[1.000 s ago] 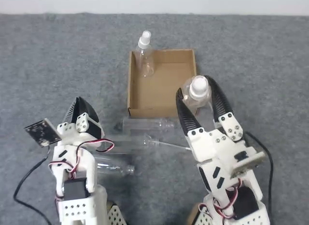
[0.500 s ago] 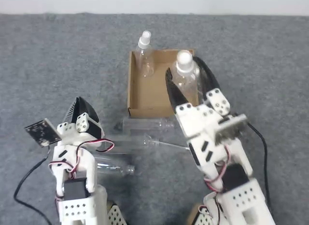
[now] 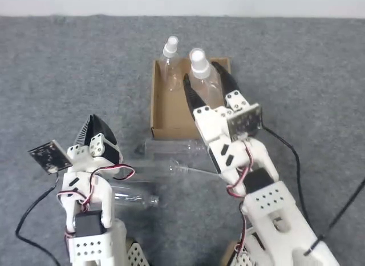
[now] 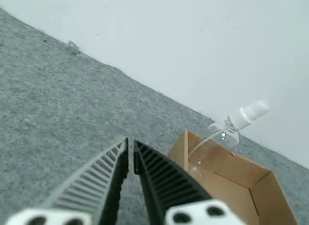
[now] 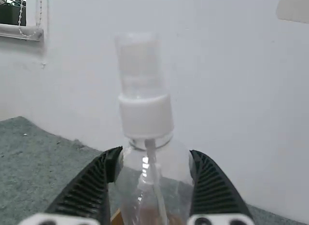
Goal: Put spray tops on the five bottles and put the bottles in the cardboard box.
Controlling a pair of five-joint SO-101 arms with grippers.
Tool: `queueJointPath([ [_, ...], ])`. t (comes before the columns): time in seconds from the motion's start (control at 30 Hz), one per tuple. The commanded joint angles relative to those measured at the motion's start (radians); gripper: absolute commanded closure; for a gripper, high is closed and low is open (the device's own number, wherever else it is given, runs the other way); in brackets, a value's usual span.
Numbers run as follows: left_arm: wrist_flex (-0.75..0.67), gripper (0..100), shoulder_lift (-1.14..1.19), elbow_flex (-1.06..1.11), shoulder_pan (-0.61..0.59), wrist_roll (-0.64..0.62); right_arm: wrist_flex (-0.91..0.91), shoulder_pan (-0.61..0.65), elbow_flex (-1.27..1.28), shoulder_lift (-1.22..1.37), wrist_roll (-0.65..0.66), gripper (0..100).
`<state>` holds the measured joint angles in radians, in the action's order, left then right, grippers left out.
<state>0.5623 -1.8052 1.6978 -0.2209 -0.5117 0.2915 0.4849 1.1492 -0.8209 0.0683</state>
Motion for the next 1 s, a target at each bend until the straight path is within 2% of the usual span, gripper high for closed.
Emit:
queueJointPath([
  [0.0,0.002,99,-0.018,-0.013,-0.003,0.009,0.028,0.013,-0.126,0.058,0.011,94.6],
  [0.23,0.002,98,-0.018,-0.013,0.000,0.009,0.031,0.015,-0.216,0.216,0.006,94.5],
  [0.47,0.002,98,-0.018,-0.013,-0.003,0.009,0.031,0.031,-0.334,0.390,-0.147,94.3],
  [0.8,0.003,98,-0.018,-0.013,-0.002,0.009,0.035,0.035,-0.411,0.558,-0.227,94.2],
  [0.97,0.003,98,-0.018,-0.013,-0.002,0.009,0.182,0.031,-0.407,0.642,-0.226,94.2],
])
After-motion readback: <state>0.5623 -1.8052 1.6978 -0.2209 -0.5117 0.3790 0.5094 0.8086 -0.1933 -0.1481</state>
